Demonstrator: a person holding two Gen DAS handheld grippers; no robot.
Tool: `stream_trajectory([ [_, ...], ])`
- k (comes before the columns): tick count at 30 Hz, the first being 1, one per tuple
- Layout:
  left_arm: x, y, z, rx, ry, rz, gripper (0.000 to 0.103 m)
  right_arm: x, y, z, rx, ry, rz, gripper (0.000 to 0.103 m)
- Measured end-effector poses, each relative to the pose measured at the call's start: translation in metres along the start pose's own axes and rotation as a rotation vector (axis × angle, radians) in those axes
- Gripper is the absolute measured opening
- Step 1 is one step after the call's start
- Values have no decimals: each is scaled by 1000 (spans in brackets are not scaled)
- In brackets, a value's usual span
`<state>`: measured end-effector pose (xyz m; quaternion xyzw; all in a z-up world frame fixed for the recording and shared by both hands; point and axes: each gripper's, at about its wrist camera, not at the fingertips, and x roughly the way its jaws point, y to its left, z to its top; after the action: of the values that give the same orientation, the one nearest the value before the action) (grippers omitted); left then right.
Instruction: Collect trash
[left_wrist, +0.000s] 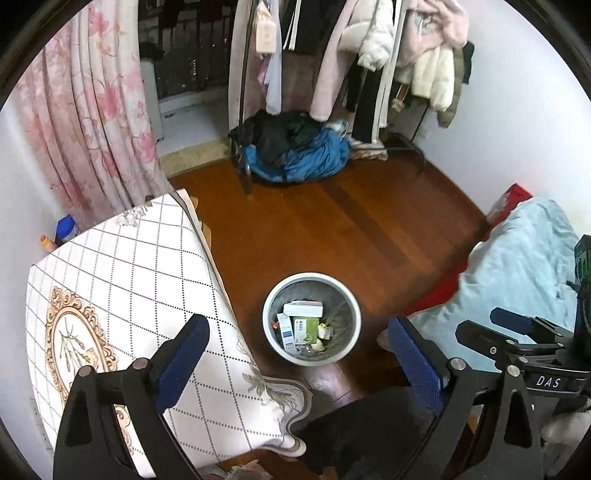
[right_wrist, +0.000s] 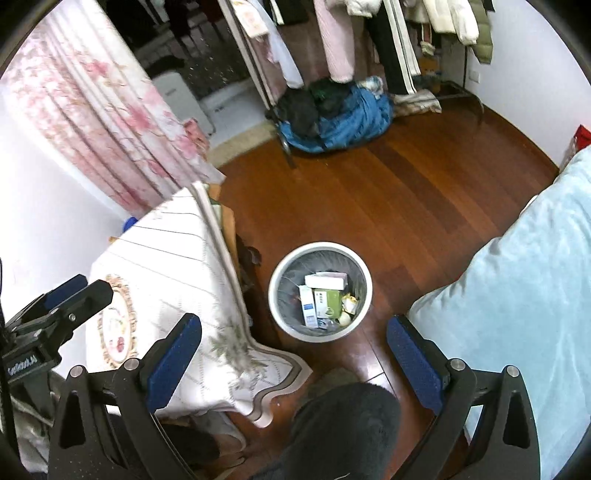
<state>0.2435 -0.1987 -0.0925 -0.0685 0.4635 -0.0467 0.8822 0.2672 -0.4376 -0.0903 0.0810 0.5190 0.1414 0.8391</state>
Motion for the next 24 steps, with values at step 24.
stream_trajectory([
  [24, -108, -1, -7, -13, -44, -94, 99, -128, 47, -12, -78, -55, 155, 102],
])
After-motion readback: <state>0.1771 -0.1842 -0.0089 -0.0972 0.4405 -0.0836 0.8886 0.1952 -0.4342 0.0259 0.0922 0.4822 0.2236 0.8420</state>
